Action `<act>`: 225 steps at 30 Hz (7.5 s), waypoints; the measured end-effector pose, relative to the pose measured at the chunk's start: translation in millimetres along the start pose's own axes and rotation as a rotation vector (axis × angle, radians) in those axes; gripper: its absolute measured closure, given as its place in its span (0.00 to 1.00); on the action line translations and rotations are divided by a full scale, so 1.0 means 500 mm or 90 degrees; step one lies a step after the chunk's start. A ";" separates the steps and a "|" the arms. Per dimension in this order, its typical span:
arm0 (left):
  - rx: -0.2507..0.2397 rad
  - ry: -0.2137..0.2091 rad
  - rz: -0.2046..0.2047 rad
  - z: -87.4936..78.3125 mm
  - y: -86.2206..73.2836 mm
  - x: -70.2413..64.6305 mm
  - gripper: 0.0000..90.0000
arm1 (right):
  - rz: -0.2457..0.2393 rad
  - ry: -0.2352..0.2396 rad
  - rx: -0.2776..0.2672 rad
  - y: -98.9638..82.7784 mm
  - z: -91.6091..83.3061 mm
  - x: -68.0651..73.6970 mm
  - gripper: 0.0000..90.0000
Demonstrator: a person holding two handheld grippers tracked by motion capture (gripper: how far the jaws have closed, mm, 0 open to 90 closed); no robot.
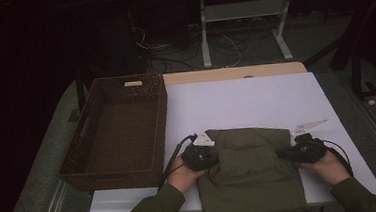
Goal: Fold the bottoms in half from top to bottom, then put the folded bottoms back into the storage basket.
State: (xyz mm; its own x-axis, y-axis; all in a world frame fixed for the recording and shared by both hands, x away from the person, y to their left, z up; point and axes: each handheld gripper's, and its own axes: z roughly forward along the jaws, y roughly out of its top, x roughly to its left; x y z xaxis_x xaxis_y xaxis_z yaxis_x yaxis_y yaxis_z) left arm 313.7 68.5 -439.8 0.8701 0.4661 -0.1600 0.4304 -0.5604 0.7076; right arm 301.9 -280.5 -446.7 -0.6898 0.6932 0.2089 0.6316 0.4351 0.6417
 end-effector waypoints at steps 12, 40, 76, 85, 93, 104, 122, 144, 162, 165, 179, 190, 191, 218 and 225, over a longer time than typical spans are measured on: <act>-0.040 -0.034 0.018 -0.013 0.003 -0.016 0.98 | 0.004 0.106 -0.024 0.001 -0.003 0.013 0.99; -0.040 -0.139 0.096 -0.053 -0.012 -0.093 0.98 | -0.055 0.096 -0.055 -0.012 -0.054 0.048 0.99; 0.001 -0.140 0.067 -0.058 -0.029 -0.094 0.51 | -0.142 0.134 0.012 -0.031 -0.034 0.128 0.63; -0.038 -0.099 0.025 -0.079 -0.022 -0.062 0.44 | -0.138 0.110 -0.012 -0.024 -0.022 0.125 0.49; -0.051 -0.027 -0.007 -0.082 -0.005 -0.032 0.39 | -0.129 0.103 -0.018 -0.018 -0.013 0.114 0.45; -0.061 0.078 -0.038 -0.081 0.030 0.005 0.40 | -0.116 0.083 -0.042 -0.027 -0.027 0.111 0.43; 0.017 0.141 -0.067 -0.015 0.084 0.088 0.43 | -0.112 0.080 -0.040 -0.029 -0.025 0.104 0.43; 0.084 0.115 -0.052 0.023 0.053 0.105 0.64 | -0.115 0.078 -0.040 -0.027 -0.026 0.103 0.43; 0.087 0.075 -0.048 0.023 0.053 0.106 0.90 | -0.106 0.009 -0.056 0.005 -0.032 0.064 0.37; 0.093 0.077 -0.041 0.023 0.055 0.106 0.90 | -0.095 0.004 -0.057 0.021 -0.027 0.047 0.36; 0.088 0.074 -0.043 0.024 0.053 0.106 0.90 | -0.055 -0.064 -0.055 0.064 -0.029 -0.041 0.35; 0.083 0.079 -0.045 0.023 0.051 0.104 0.90 | -0.021 -0.052 -0.016 0.061 0.009 -0.097 0.33; 0.081 0.079 -0.047 0.023 0.050 0.104 0.90 | -0.021 -0.048 -0.015 0.060 0.012 -0.099 0.32; 0.071 0.104 -0.021 0.022 0.050 0.091 0.92 | -0.067 -0.059 0.058 0.062 0.013 -0.060 0.89; 0.044 0.125 -0.020 0.013 0.074 0.103 0.92 | -0.068 -0.077 0.031 0.088 -0.005 -0.070 0.89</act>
State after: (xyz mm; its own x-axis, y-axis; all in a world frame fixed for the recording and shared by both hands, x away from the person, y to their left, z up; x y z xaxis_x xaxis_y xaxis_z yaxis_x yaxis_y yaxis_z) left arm 376.1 67.0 -426.3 0.7957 0.6044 -0.0391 0.4776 -0.5864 0.6542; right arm 352.8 -286.9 -424.1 -0.7084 0.7041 0.0489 0.5749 0.5355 0.6186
